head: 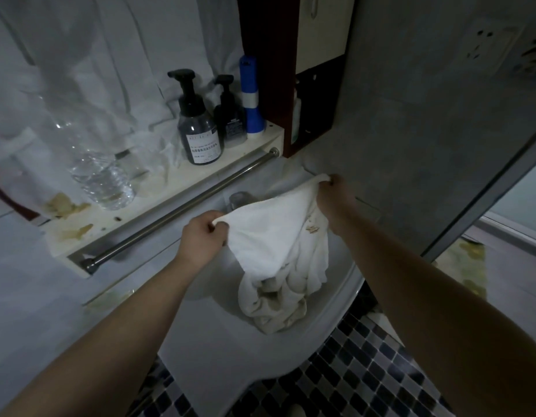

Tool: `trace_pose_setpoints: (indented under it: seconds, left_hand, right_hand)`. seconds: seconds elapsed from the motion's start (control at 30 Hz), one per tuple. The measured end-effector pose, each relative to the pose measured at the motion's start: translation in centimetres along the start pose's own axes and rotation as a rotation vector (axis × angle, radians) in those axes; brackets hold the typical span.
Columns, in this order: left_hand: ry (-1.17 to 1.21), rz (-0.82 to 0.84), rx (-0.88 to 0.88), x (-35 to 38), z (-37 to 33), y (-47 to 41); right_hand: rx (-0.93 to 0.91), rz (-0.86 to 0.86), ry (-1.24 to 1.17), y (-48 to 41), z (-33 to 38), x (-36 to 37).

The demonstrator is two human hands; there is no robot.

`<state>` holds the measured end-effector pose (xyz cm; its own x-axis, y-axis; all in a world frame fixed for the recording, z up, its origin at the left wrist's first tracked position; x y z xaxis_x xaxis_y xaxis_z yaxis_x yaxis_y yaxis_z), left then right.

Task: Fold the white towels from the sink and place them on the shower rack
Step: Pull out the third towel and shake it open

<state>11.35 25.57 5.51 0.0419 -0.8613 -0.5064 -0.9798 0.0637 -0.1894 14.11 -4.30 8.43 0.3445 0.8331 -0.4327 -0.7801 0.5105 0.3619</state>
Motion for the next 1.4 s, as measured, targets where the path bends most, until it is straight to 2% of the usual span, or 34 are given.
trace_pose_setpoints:
  seconds: [0.13, 0.2, 0.27, 0.33, 0.43, 0.47, 0.53, 0.7, 0.77, 0.9, 0.97, 1.03, 1.13, 1.27, 1.4]
  left_hand:
    - [0.269, -0.032, -0.075, 1.9, -1.3, 0.2]
    - [0.409, -0.068, -0.144, 2.7, -2.0, 0.3]
    - [0.551, -0.069, -0.216, 3.6, -2.8, 0.2]
    - [0.688, -0.044, -0.279, 4.6, -3.8, 0.2]
    - [0.93, 0.023, -0.3, 6.4, -6.1, 0.4]
    - [0.958, 0.057, -0.279, 6.9, -6.8, 0.4]
    - [0.944, 0.075, -0.243, 7.4, -7.8, 0.3]
    - [0.891, -0.177, -0.302, 6.1, -6.3, -0.3]
    - [0.862, -0.22, -0.266, 5.7, -6.0, -0.4]
    - [0.814, -0.103, -0.162, 6.2, -7.2, -0.5]
    - [0.827, -0.037, -0.105, 6.3, -7.6, -0.5]
    - [0.749, 0.01, -0.026, 6.0, -7.6, -0.3]
    - [0.533, 0.026, 0.171, 5.1, -8.4, -0.1]
    - [0.18, -0.044, 0.495, 3.8, -10.5, -0.4]
    - [0.159, -0.013, 0.592, 4.0, -11.3, -0.1]
  right_hand:
    - [0.149, 0.128, -0.2, 0.1, -1.0, 1.3]
    - [0.194, 0.31, -0.333, 0.8, -0.7, 2.3]
    - [0.159, 0.47, -0.375, 1.7, -0.2, 3.0]
    - [0.118, 0.544, -0.331, 2.7, -0.2, 3.3]
    - [-0.085, 0.518, -0.216, 4.4, 0.0, 3.6]
    - [-0.098, 0.522, -0.241, 4.8, -0.1, 3.9]
    - [-0.032, 0.539, -0.386, 5.4, -0.6, 4.1]
    - [0.062, 0.501, -0.535, 4.7, -1.4, 3.9]
    - [0.011, 0.468, -0.516, 4.6, -1.1, 3.7]
    - [-0.212, 0.472, -0.389, 6.2, 0.1, 3.7]
    - [-0.25, 0.444, -0.367, 6.6, 0.2, 3.5]
    - [-0.241, 0.434, -0.368, 6.5, 0.1, 2.9]
    - [-0.262, 0.526, -0.389, 6.8, -0.2, 2.9]
    - [-0.283, 0.582, -0.469, 7.4, -0.6, 2.9]
    - [-0.238, 0.622, -0.589, 7.0, -1.3, 3.1]
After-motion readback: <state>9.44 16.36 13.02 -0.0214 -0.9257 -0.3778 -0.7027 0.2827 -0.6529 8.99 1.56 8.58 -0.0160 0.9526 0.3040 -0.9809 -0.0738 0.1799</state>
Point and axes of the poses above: each hand's wrist, its own y-axis away from the middle knuckle, its own x-axis out of the palm, z = x × y, the point moved 6 cm from there along -y, towards the middle knuckle, and after that the axes turned 14 degrees about x, right-handed, at the moved point
